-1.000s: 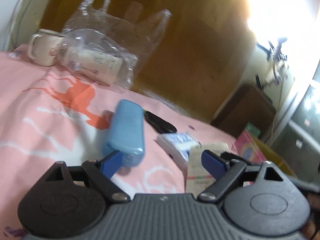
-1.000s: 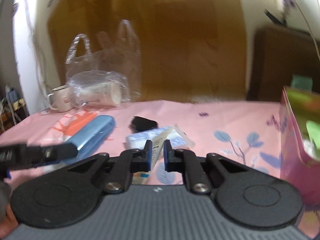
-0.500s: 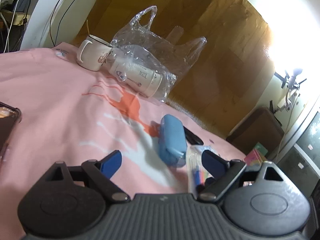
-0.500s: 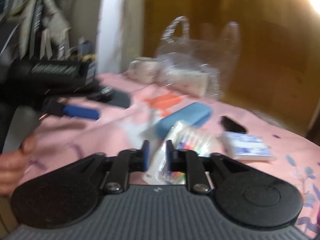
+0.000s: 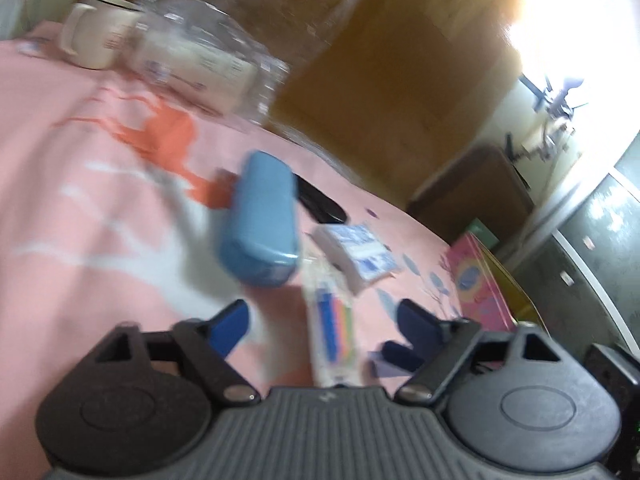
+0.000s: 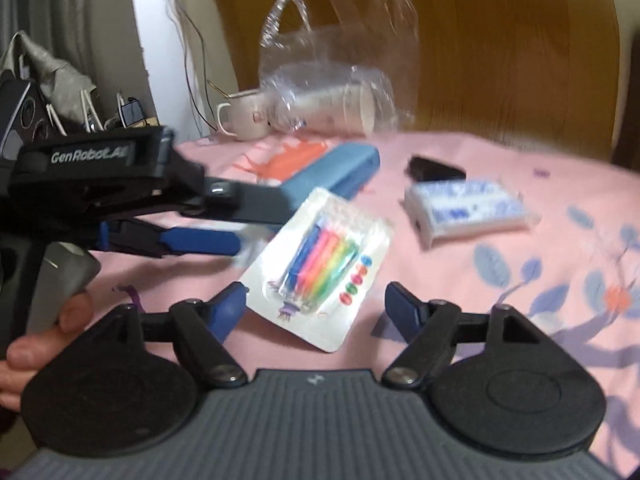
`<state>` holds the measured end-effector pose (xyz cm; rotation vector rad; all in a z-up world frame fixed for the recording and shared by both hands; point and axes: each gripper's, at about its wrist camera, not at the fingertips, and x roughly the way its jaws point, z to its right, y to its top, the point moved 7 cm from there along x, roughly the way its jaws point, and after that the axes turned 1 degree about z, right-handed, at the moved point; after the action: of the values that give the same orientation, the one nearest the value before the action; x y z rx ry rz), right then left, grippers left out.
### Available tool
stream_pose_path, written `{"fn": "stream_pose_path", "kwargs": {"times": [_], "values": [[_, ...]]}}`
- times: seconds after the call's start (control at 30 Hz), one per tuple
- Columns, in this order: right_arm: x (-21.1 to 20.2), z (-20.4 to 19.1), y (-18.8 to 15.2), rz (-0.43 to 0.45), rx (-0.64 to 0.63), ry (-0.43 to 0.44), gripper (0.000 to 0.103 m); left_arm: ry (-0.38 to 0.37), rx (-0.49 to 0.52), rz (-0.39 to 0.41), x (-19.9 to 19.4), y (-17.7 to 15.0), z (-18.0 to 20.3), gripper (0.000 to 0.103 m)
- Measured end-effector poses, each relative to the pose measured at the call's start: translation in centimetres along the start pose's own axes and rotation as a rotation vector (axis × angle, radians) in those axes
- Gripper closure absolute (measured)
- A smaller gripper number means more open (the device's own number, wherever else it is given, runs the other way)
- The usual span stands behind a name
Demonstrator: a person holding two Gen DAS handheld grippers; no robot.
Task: Organize soft objects
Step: 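Grasp the colored pen pack card with the right gripper, then lower the pen pack into the pink tin and open the right gripper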
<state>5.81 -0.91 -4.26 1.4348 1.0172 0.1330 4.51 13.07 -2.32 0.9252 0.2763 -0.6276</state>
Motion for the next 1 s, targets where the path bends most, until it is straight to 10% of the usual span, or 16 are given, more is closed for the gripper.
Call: {"fn": "stream_pose_path", "kwargs": {"times": [0.17,0.3,0.53,1.0], "values": [[1.3,-1.6,-0.5,-0.021,-0.09,-0.042,0.027,0.007,0.034,-0.096,3.6,-0.7,1.0,0.05],[0.7,-0.7,-0.7,0.014,-0.073,-0.122,0.05,0.038,0.044,-0.06,3.5,-1.1,1.5,0.054],[-3.3,1.2,-0.4,0.155,-0.065,-0.196,0.051,-0.062,-0.013,-0.056,2.7,-0.5,3.6,0.057],[-14.2,11.1,0.5,0.364,-0.019,-0.494,0.051,-0.202,0.235,-0.102,8.1,-0.8,19.0,0.057]]}}
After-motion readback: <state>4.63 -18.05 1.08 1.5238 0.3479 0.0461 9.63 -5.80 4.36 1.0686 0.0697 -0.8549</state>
